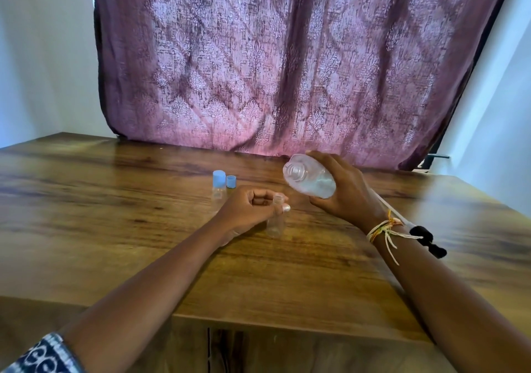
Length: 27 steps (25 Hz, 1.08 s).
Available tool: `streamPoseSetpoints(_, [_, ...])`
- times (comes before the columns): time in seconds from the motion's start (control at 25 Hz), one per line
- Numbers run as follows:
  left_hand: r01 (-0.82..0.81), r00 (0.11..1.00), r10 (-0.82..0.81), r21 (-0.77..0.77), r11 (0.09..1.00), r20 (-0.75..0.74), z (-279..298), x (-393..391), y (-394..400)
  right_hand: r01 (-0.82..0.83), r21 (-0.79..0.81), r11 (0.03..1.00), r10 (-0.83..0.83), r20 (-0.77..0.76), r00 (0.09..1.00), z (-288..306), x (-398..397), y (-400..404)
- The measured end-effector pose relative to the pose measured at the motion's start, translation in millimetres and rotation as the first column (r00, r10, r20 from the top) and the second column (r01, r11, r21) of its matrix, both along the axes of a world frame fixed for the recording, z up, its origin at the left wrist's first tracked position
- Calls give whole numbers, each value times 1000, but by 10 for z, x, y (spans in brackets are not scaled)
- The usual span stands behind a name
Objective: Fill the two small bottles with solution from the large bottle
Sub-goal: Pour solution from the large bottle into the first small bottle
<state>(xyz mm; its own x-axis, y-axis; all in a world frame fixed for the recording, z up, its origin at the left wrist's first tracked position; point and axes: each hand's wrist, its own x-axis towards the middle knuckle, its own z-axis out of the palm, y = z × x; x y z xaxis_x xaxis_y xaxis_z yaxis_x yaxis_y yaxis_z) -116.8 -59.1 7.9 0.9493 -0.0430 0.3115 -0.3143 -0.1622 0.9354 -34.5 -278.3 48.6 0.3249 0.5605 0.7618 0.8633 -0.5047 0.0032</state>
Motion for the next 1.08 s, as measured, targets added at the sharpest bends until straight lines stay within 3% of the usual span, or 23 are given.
streamPoseSetpoints(0.4, [-8,999,6,-36,999,-53,56,-86,-13,67,-111,992,-56,104,993,43,-39,1])
streamPoseSetpoints(1.08, [-3,999,0,-56,998,-53,79,-94,-18,110,-132,985,-80,212,974,44,-67,15])
